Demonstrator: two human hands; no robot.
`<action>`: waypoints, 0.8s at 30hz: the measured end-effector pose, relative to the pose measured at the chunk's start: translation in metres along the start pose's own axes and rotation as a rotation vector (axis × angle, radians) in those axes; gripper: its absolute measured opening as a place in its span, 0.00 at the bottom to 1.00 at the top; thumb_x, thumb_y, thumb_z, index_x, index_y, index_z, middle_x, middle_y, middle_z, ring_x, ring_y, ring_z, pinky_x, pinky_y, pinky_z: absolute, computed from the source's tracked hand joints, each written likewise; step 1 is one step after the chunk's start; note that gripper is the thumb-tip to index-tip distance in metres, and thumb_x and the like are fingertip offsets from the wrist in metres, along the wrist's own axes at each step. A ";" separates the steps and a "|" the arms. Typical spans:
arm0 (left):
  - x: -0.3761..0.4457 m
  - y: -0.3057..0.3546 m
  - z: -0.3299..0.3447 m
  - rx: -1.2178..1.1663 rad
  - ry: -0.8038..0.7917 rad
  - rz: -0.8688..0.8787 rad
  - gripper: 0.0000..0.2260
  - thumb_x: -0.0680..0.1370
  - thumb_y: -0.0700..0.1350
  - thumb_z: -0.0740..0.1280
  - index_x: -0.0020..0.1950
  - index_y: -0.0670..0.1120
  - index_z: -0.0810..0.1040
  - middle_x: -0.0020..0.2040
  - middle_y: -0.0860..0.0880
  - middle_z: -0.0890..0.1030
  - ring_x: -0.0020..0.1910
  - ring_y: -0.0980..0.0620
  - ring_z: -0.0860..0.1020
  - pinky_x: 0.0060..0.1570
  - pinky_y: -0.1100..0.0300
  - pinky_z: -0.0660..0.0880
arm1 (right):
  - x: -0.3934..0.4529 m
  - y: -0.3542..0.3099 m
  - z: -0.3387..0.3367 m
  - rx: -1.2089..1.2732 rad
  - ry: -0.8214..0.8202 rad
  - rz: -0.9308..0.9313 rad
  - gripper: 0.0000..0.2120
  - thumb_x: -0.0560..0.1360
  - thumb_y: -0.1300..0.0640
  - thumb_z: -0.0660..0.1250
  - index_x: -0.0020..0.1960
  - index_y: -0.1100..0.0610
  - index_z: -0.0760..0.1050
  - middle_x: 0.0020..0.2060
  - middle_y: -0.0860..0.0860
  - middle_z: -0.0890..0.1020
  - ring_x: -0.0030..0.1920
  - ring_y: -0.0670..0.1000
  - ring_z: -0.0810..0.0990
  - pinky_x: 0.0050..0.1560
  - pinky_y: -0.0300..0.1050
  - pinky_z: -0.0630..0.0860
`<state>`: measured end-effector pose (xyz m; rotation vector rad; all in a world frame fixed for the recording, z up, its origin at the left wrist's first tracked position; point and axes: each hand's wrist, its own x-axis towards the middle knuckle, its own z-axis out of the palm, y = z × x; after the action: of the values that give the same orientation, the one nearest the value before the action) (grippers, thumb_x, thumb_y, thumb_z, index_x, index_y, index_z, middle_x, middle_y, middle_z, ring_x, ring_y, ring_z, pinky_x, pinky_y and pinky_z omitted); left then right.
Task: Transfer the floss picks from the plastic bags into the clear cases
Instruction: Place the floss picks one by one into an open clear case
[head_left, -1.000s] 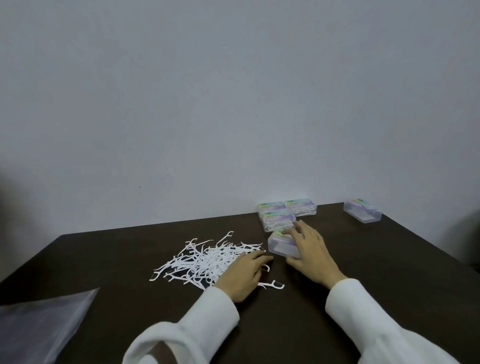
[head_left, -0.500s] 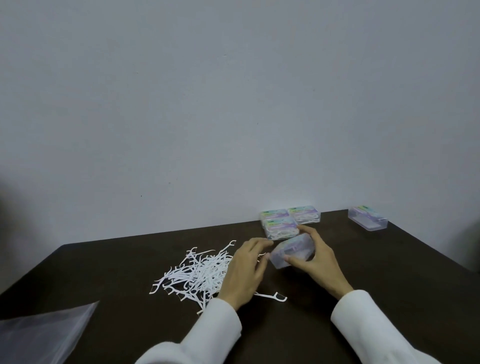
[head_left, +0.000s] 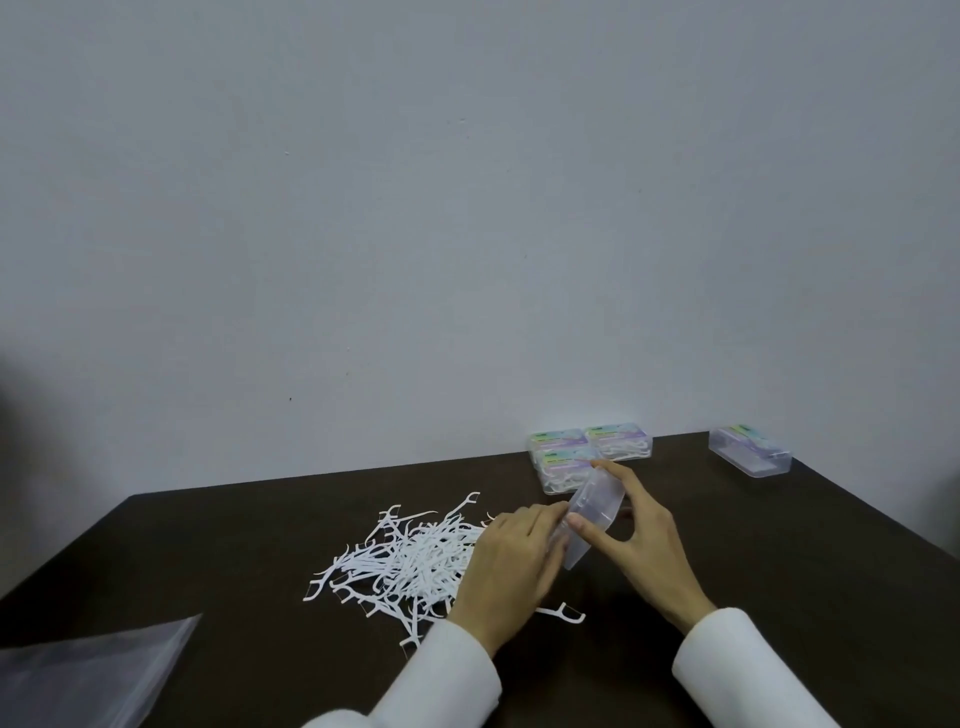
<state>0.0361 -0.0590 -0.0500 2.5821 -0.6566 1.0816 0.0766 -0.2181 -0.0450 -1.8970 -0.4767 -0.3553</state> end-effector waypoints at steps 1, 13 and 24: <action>0.001 0.000 0.000 0.023 0.001 0.021 0.15 0.77 0.49 0.58 0.57 0.46 0.79 0.45 0.54 0.83 0.40 0.60 0.79 0.42 0.69 0.74 | 0.000 0.000 0.000 -0.014 0.004 -0.007 0.36 0.63 0.35 0.71 0.66 0.44 0.63 0.67 0.51 0.71 0.65 0.51 0.71 0.64 0.51 0.71; 0.002 0.001 0.004 0.102 0.051 0.056 0.14 0.73 0.47 0.60 0.49 0.43 0.81 0.40 0.51 0.83 0.35 0.56 0.80 0.38 0.66 0.75 | 0.000 -0.001 0.002 -0.042 -0.033 -0.020 0.33 0.62 0.40 0.69 0.64 0.43 0.62 0.65 0.51 0.72 0.59 0.44 0.70 0.57 0.38 0.69; 0.005 -0.008 -0.005 0.093 0.062 -0.072 0.16 0.74 0.45 0.57 0.52 0.41 0.82 0.42 0.49 0.84 0.37 0.55 0.82 0.39 0.64 0.78 | -0.002 -0.002 -0.001 -0.040 -0.061 -0.092 0.36 0.62 0.36 0.69 0.65 0.45 0.61 0.62 0.42 0.70 0.60 0.37 0.70 0.58 0.33 0.69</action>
<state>0.0401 -0.0519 -0.0431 2.6159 -0.5060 1.1907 0.0736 -0.2189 -0.0443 -1.9330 -0.6030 -0.3700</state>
